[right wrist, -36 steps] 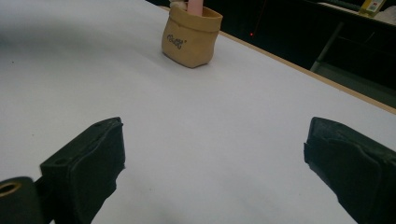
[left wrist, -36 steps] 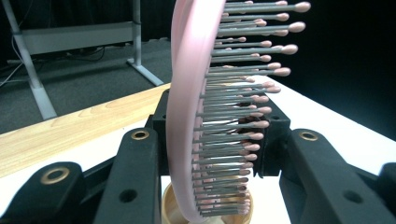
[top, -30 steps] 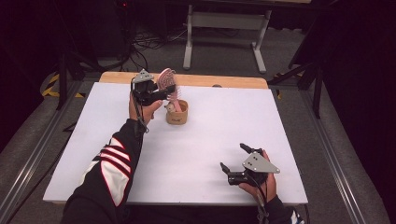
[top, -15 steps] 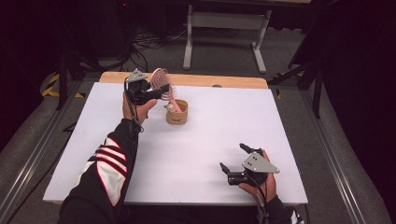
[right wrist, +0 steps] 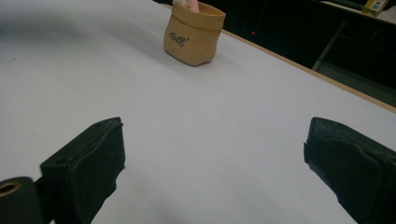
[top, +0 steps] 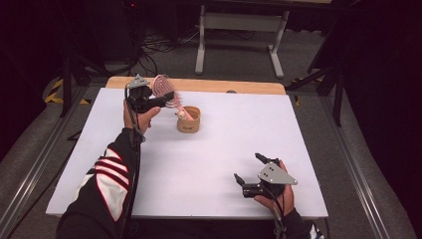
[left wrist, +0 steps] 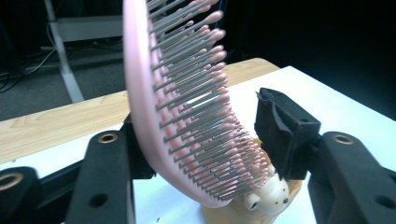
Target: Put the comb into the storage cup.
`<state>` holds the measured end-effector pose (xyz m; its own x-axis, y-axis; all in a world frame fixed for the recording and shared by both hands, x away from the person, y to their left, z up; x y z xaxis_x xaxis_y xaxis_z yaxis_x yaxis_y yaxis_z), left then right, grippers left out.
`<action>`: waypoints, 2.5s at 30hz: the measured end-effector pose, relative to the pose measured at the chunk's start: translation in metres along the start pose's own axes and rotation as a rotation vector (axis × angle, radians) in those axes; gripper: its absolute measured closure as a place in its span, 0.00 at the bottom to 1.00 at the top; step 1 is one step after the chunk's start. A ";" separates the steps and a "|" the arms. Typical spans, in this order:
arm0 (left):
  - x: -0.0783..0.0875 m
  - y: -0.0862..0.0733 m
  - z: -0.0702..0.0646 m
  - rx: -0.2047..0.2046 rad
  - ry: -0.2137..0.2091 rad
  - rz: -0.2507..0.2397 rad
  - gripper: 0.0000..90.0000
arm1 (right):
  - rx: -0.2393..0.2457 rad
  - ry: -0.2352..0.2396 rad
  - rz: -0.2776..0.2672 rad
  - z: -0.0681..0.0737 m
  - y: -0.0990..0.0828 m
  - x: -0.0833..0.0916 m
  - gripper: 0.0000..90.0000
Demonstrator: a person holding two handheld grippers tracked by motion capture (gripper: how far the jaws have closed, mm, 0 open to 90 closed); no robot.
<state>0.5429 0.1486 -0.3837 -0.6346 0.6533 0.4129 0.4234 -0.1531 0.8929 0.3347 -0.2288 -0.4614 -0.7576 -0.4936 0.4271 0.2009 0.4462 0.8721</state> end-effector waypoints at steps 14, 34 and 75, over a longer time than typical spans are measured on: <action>0.008 0.000 -0.002 -0.059 0.041 -0.016 0.41 | 0.004 0.001 -0.003 0.000 0.000 0.001 0.07; 0.024 0.007 -0.003 -0.132 0.086 -0.038 0.18 | 0.019 -0.004 0.001 0.002 0.001 0.001 0.08; 0.048 -0.011 -0.022 -0.258 0.084 -0.080 0.12 | 0.028 -0.012 0.002 0.003 0.002 0.000 0.09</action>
<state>0.4932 0.1658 -0.3699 -0.7149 0.6092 0.3433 0.1983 -0.2941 0.9350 0.3333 -0.2259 -0.4603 -0.7649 -0.4834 0.4258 0.1850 0.4684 0.8639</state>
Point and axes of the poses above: each handheld gripper's, and its own axes: x roughly backward along the jaws, y roughly out of its top, z roughly to its left, the point moved 2 cm from there along -x, roughly forward along the jaws, and after that the axes turned 6 degrees about z, right-handed, at the moved point
